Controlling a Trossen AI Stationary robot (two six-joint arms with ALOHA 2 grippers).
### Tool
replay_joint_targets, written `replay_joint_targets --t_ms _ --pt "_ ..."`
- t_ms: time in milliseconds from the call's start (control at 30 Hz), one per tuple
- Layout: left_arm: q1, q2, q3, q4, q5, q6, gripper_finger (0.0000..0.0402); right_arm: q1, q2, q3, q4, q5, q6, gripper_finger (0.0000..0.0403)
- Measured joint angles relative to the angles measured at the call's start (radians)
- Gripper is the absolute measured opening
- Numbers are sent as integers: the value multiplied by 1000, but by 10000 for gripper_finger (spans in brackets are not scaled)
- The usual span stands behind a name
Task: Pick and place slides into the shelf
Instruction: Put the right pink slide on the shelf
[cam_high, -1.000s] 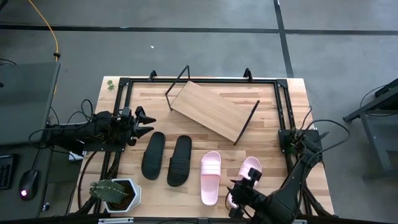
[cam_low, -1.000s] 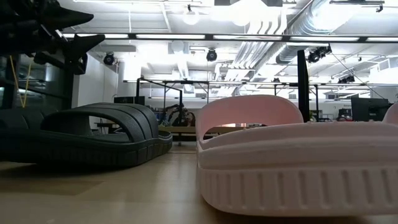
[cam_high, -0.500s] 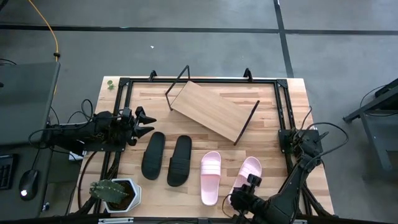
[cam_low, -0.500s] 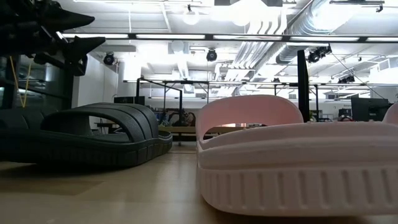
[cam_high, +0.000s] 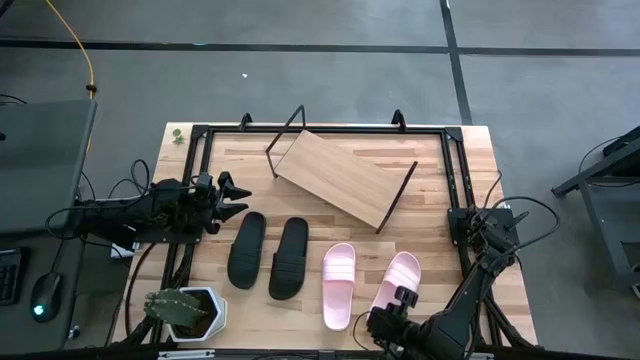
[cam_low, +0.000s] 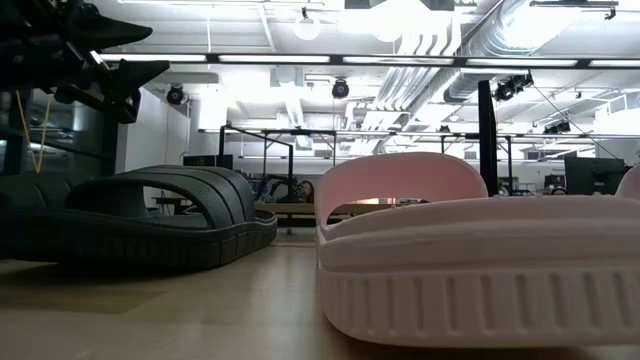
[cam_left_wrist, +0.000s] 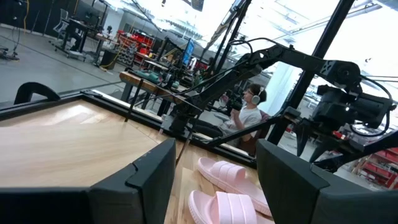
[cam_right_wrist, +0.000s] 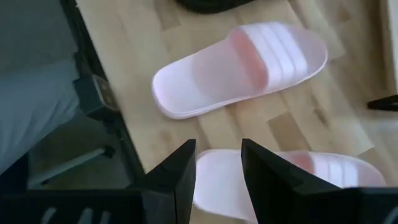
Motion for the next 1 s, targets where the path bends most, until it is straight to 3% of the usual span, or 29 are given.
replay_joint_targets --t_ms 233,433,700,1000 --pt "0 0 0 -24 0 -1 205 14 15 0 -16 -39 1 118" --pt "0 0 0 -24 0 -1 205 11 75 0 -131 -144 46 118" --pt "0 0 0 -28 0 -1 205 -7 139 0 -125 -241 -4 119" --pt "0 0 0 -37 0 -1 205 -34 141 0 -125 -233 -46 120"
